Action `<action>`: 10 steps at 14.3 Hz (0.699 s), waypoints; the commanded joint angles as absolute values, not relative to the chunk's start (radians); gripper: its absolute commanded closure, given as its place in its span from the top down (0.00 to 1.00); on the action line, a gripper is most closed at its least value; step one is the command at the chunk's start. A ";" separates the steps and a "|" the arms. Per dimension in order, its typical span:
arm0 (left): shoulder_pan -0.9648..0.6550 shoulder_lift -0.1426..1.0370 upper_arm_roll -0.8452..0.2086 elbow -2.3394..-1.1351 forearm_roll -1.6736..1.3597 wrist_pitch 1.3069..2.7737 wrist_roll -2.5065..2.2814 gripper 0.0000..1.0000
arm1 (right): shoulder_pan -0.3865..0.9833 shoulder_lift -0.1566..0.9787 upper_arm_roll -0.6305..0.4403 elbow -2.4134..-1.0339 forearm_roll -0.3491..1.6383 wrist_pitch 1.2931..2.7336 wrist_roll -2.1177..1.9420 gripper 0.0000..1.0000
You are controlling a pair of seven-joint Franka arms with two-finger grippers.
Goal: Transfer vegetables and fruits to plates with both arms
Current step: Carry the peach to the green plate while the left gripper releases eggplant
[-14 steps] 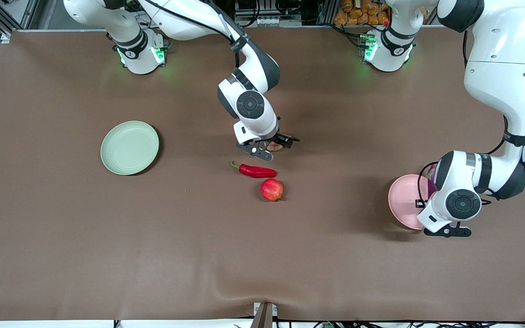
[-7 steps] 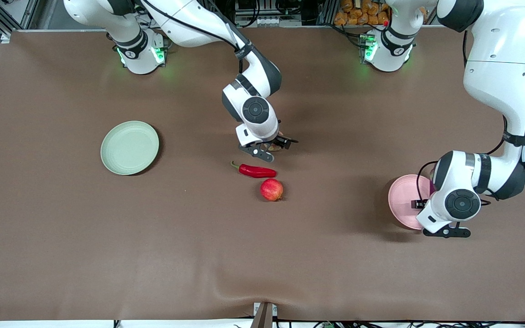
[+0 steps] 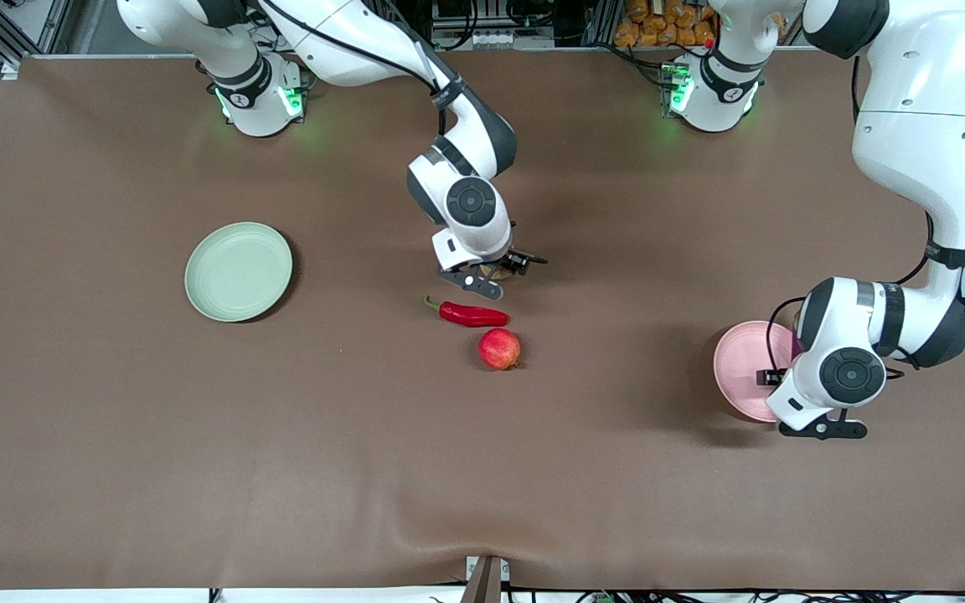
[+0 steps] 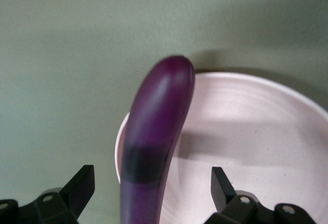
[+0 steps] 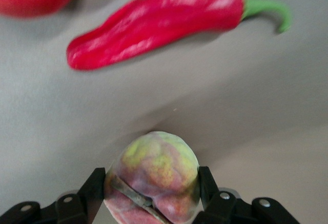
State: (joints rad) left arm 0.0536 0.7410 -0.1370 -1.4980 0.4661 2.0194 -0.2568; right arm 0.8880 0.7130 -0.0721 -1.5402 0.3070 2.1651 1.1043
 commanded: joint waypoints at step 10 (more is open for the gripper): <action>-0.142 0.663 -0.327 -1.417 0.285 1.896 -0.840 1.00 | 0.444 0.313 -0.074 -1.767 0.208 1.689 0.487 0.00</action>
